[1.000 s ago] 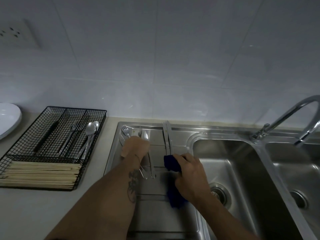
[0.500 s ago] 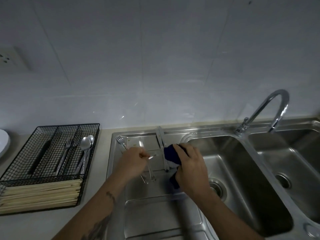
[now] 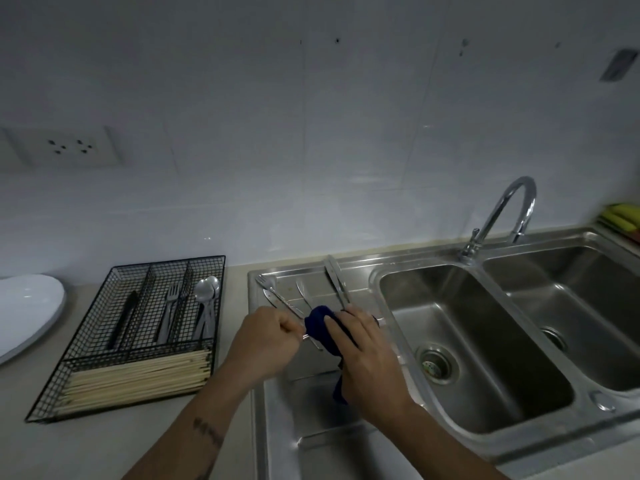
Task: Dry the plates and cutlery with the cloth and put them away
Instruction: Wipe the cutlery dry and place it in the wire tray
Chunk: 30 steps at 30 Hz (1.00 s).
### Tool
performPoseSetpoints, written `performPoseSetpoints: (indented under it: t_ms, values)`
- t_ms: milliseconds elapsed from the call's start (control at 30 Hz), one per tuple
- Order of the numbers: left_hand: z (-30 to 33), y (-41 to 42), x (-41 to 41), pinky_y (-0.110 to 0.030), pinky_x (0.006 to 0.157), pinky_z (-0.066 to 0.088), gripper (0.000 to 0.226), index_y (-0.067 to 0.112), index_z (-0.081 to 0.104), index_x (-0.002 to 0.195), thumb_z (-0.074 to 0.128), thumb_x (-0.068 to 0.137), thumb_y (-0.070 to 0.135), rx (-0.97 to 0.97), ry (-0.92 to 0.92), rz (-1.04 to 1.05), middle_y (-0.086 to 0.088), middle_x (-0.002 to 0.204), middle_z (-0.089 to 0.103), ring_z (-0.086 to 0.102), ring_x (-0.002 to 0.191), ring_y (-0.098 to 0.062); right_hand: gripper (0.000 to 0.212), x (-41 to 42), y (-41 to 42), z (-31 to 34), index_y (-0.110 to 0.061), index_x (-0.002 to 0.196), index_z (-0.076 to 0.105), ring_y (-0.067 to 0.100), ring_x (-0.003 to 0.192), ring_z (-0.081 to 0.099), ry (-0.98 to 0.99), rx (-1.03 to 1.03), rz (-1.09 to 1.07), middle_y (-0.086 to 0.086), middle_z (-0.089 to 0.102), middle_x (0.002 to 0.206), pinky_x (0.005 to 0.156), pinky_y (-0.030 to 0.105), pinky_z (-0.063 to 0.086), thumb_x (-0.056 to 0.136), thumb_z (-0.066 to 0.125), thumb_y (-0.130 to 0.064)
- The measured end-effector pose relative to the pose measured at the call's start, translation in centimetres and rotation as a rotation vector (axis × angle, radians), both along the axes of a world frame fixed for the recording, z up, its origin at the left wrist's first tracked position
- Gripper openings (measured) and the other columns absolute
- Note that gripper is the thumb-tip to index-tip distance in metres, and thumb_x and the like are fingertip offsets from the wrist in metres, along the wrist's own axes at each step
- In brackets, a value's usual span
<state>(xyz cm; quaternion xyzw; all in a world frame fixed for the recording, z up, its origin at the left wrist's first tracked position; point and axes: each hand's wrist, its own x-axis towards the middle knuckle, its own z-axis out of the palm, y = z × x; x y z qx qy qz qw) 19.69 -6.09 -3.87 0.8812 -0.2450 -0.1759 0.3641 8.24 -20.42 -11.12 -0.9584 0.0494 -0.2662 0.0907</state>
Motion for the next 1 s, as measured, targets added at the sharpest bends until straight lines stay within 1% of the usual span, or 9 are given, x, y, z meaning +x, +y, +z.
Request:
performPoseSetpoints:
  t_ms: [167,300,433,567,633,700,833,933,1000]
  values:
    - [0.4,2.1,-1.3,-0.014,0.056,0.041,0.028,0.026,0.073,0.070,0.059,0.086,0.008,0.009,-0.020,-0.065,0.013,0.067,0.066,0.061,0.065,-0.002,0.095,-1.8,2.8,-0.5,-0.010,0.142,0.041,0.028,0.139,0.033,0.021,-0.028,0.003,0.010,0.046,0.144,0.113,0.049,0.028,0.053,0.069,0.005]
    - [0.5,3.3,-1.6,-0.015,0.057,0.043,0.021,0.026,0.074,0.076,0.063,0.087,0.012,-0.022,-0.011,-0.082,0.012,0.071,0.068,0.063,0.068,-0.002,0.104,-2.7,3.5,0.1,-0.024,0.147,0.034,0.035,0.135,0.036,0.050,-0.013,0.037,0.008,0.045,0.144,0.112,0.048,0.031,0.051,0.066,0.004]
    - [0.1,4.1,-2.0,-0.012,0.056,0.041,0.022,0.026,0.073,0.077,0.062,0.087,0.011,-0.031,-0.042,-0.072,0.016,0.068,0.065,0.060,0.065,0.000,0.093,-3.5,3.0,-0.1,-0.025,0.142,0.041,0.035,0.130,0.040,0.053,0.084,-0.068,0.008,0.046,0.142,0.100,0.048,0.045,0.057,0.064,0.005]
    - [-0.1,4.3,-2.1,-0.018,0.063,0.050,0.024,0.030,0.071,0.073,0.062,0.086,0.011,-0.016,-0.061,-0.085,0.017,0.070,0.066,0.063,0.069,0.000,0.077,-3.2,4.5,0.3,-0.019,0.139,0.048,0.033,0.127,0.040,0.032,0.098,-0.136,0.010,0.046,0.141,0.099,0.046,0.046,0.066,0.058,0.003]
    - [0.1,4.3,-2.0,-0.021,0.066,0.052,0.024,0.031,0.070,0.072,0.064,0.085,0.012,-0.037,-0.064,-0.085,0.016,0.072,0.067,0.064,0.071,-0.001,0.075,-2.8,5.1,0.7,-0.017,0.136,0.051,0.033,0.125,0.041,0.013,0.033,-0.106,0.010,0.048,0.139,0.103,0.041,0.042,0.064,0.062,0.003]
    - [0.1,4.3,-1.9,-0.025,0.068,0.055,0.018,0.031,0.070,0.075,0.068,0.082,0.015,-0.044,-0.066,-0.091,0.014,0.073,0.068,0.064,0.072,-0.002,0.077,-2.6,4.7,1.0,-0.018,0.134,0.052,0.030,0.120,0.044,0.008,0.012,-0.107,0.008,0.051,0.135,0.099,0.038,0.045,0.062,0.068,0.004]
    - [-0.7,4.7,-2.0,-0.026,0.066,0.056,0.020,0.032,0.070,0.082,0.070,0.078,0.013,-0.028,-0.145,-0.120,0.015,0.075,0.067,0.063,0.070,-0.002,0.075,-2.3,2.7,1.0,-0.019,0.132,0.055,0.026,0.109,0.050,0.001,0.156,-0.258,0.004,0.056,0.125,0.084,0.041,0.053,0.064,0.068,0.009]
    - [-1.1,4.8,-1.6,-0.018,0.062,0.047,0.020,0.030,0.073,0.085,0.065,0.082,0.012,-0.038,-0.234,-0.134,0.016,0.076,0.064,0.059,0.068,-0.001,0.068,-1.9,1.9,1.7,-0.013,0.130,0.058,0.028,0.108,0.051,-0.114,0.277,-0.352,0.007,0.057,0.123,0.090,0.043,0.050,0.068,0.062,0.014]
    - [-1.4,4.7,-1.1,-0.022,0.067,0.051,0.020,0.028,0.075,0.089,0.062,0.086,0.013,-0.016,-0.287,-0.143,0.014,0.085,0.066,0.060,0.073,-0.003,0.064,-1.7,2.2,2.6,-0.011,0.129,0.058,0.028,0.110,0.050,-0.179,0.325,-0.378,0.009,0.056,0.125,0.093,0.041,0.048,0.070,0.060,0.015]
